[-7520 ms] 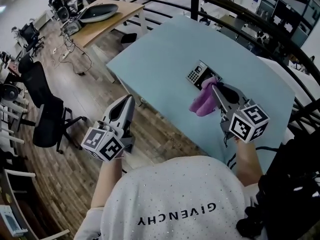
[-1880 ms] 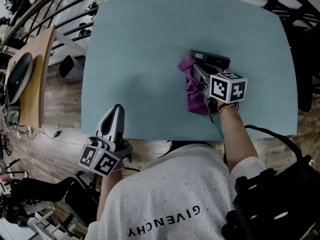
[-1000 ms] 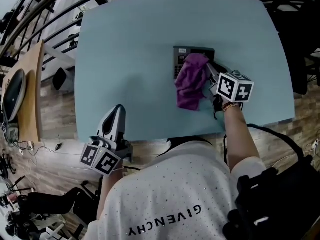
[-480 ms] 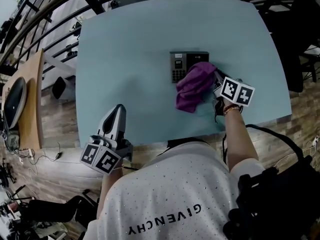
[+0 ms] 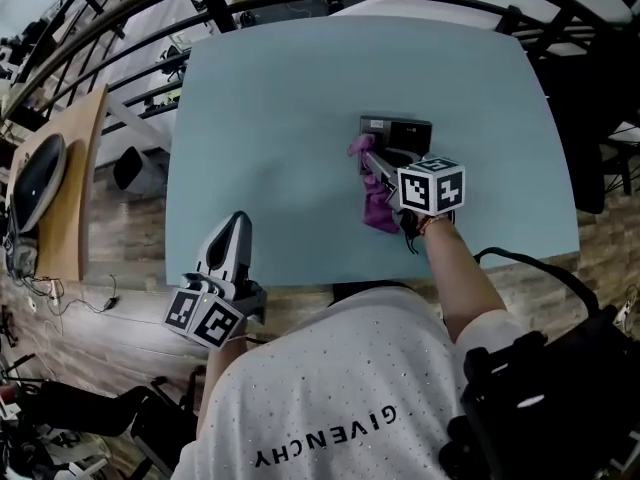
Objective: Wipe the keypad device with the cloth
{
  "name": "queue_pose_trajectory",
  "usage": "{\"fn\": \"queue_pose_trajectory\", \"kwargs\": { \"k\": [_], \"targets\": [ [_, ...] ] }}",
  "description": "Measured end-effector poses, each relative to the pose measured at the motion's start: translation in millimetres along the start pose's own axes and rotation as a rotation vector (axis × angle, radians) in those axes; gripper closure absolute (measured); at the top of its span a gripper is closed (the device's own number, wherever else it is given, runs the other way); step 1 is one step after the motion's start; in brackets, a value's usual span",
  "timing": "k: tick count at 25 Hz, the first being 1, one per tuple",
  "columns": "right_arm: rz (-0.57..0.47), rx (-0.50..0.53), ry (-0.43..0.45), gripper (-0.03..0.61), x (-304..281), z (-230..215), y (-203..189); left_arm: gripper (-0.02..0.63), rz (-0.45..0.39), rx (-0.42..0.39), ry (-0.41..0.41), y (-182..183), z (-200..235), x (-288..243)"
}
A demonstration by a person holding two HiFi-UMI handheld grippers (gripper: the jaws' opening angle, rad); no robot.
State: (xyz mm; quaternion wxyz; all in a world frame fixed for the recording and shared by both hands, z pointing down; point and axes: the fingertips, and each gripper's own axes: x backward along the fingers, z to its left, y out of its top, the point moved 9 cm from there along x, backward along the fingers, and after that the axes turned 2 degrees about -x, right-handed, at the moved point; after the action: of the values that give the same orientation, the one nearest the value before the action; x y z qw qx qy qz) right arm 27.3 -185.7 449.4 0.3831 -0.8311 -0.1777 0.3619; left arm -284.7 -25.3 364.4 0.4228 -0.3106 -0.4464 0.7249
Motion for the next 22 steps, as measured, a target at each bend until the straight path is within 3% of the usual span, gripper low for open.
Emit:
{"fn": "queue_pose_trajectory", "kwargs": {
  "k": [5, 10, 17, 22],
  "targets": [
    [0.106, 0.032, 0.0, 0.551, -18.0, 15.2, -7.6, 0.614, -0.033, 0.021, 0.056, 1.8, 8.3, 15.7],
    [0.146, 0.065, -0.107, 0.551, -17.2, 3.6, -11.8, 0.614, -0.032, 0.046, 0.071, -3.6, 11.9, 18.4],
    [0.104, 0.059, -0.231, 0.549, 4.5, -24.1, -13.0, 0.614, -0.038, 0.071, 0.093, -14.9, 14.7, 21.9],
    [0.072, -0.008, -0.307, 0.549, 29.4, -46.9, -15.6, 0.614, -0.037, 0.072, 0.075, -15.6, 13.7, 15.6]
  ]
}}
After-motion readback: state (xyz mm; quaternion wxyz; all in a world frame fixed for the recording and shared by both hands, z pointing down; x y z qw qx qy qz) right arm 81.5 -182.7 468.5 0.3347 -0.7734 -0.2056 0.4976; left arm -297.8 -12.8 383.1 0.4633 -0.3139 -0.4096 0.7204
